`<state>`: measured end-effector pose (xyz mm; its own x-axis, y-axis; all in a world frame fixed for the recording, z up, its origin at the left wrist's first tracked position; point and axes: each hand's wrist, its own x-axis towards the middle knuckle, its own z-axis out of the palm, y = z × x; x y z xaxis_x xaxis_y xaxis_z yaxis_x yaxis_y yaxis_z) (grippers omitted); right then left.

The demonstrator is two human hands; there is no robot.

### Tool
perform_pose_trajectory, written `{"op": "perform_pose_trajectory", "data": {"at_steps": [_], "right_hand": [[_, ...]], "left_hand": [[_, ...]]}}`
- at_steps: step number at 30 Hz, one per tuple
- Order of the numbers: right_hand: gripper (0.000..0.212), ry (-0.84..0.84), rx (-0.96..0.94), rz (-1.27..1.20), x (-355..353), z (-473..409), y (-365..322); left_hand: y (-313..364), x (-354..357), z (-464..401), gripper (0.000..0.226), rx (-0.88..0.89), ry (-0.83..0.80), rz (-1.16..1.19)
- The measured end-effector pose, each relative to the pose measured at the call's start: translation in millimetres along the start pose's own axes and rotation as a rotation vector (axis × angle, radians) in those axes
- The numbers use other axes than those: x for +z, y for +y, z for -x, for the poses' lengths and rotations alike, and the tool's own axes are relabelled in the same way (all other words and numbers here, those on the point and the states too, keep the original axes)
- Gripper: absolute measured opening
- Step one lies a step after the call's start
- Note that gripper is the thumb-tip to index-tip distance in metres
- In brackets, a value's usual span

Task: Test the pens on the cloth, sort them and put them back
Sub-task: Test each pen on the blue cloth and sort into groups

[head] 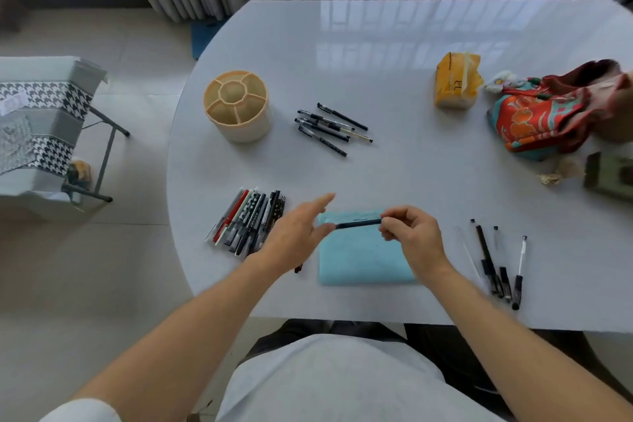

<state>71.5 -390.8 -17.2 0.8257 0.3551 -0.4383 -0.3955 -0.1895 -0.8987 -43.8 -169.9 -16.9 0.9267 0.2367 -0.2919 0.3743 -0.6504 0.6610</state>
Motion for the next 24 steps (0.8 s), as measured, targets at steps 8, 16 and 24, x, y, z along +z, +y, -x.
{"op": "perform_pose_trajectory", "data": {"at_steps": [8,16,24], "right_hand": [[0.016,-0.098,0.106,-0.159,-12,34,18],[0.023,-0.05,0.048,-0.04,-8,41,25],[0.017,0.257,0.033,-0.049,-44,1,14]], "left_hand": [[30,39,5,0.017,0.121,-0.208,-0.061],[44,54,8,0.012,0.201,-0.141,-0.097],[16,45,4,0.013,-0.034,-0.022,-0.146]]}}
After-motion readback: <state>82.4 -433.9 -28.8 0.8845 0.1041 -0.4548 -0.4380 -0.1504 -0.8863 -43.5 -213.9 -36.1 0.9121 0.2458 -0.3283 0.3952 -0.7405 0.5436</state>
